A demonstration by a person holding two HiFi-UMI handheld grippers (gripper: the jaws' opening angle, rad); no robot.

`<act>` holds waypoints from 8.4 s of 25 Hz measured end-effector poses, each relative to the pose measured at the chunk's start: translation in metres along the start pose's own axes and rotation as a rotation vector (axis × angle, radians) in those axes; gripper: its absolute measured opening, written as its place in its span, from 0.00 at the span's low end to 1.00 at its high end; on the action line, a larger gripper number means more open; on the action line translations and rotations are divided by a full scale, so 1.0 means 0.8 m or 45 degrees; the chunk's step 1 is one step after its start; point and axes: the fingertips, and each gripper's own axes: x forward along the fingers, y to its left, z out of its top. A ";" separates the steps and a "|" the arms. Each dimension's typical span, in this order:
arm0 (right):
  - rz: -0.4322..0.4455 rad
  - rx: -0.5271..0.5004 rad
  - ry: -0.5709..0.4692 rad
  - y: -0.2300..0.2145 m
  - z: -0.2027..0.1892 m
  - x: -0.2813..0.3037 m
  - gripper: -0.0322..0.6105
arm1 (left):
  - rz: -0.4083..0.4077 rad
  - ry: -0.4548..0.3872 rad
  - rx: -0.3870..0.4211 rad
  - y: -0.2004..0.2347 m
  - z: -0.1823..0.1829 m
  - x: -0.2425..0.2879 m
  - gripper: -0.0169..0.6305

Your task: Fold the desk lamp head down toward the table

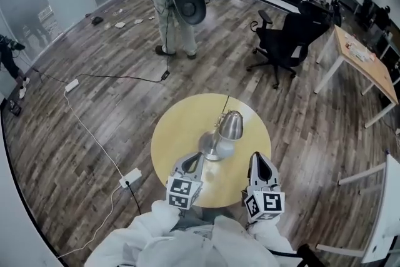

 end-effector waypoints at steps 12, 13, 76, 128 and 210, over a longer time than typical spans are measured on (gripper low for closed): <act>0.214 0.041 -0.114 -0.014 0.090 0.062 0.07 | -0.085 0.238 0.144 0.039 -0.104 0.120 0.02; 0.230 0.045 -0.123 -0.015 0.096 0.065 0.07 | -0.105 0.267 0.152 0.040 -0.112 0.132 0.02; 1.084 -0.103 0.469 0.133 -0.151 -0.022 0.26 | -0.233 0.522 0.133 0.039 -0.178 0.187 0.02; 0.844 -0.188 0.556 0.107 -0.238 0.041 0.09 | -0.396 0.514 0.140 0.038 -0.180 0.193 0.02; 0.289 0.048 0.296 0.136 -0.141 -0.238 0.08 | -0.084 -0.003 -0.063 -0.175 -0.097 -0.251 0.02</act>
